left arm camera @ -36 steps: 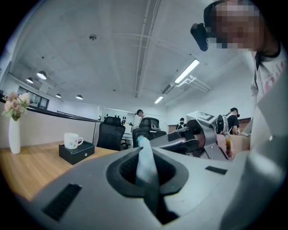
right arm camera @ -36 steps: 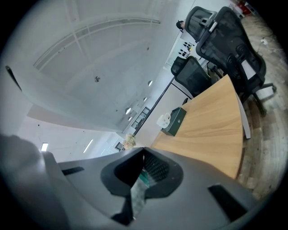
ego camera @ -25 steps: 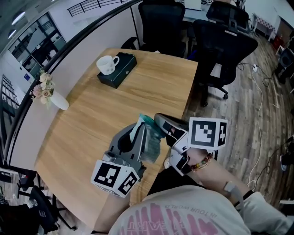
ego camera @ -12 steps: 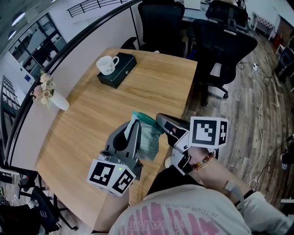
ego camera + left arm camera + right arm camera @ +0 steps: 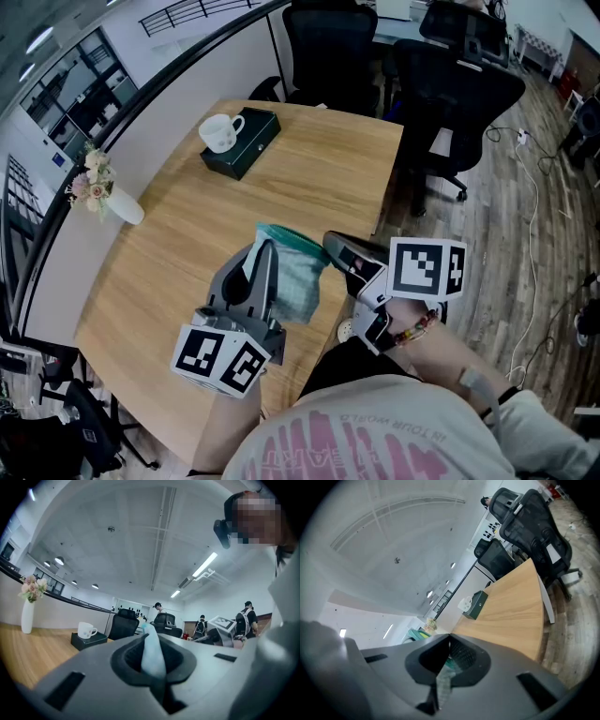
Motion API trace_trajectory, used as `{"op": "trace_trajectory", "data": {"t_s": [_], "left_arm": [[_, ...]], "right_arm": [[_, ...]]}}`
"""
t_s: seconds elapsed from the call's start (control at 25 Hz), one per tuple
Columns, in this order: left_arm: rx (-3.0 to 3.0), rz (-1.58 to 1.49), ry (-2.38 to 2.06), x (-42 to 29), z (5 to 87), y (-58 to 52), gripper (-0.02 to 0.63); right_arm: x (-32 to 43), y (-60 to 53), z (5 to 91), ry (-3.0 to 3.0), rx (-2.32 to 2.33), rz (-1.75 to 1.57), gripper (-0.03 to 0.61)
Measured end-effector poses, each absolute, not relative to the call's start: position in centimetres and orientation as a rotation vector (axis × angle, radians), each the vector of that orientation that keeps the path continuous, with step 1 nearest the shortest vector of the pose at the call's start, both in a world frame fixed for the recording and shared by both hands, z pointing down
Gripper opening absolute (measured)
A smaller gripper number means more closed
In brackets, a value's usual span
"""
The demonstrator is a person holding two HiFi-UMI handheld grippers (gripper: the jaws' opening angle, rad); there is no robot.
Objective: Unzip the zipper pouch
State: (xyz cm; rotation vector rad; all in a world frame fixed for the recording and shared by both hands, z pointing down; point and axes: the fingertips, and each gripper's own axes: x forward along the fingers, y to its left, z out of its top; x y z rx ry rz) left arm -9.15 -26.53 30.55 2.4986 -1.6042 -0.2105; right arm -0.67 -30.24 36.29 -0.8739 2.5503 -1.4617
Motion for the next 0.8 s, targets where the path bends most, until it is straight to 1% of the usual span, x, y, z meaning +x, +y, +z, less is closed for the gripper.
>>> {"op": "trace_trajectory", "data": {"t_s": [0.8], "left_arm": [[2.485, -0.232, -1.684, -10.1, 29.1, -25.6, 0.009]], "right_arm": [[2.1, -29.9, 36.9, 2.517, -0.936, -1.46, -0.003]]}}
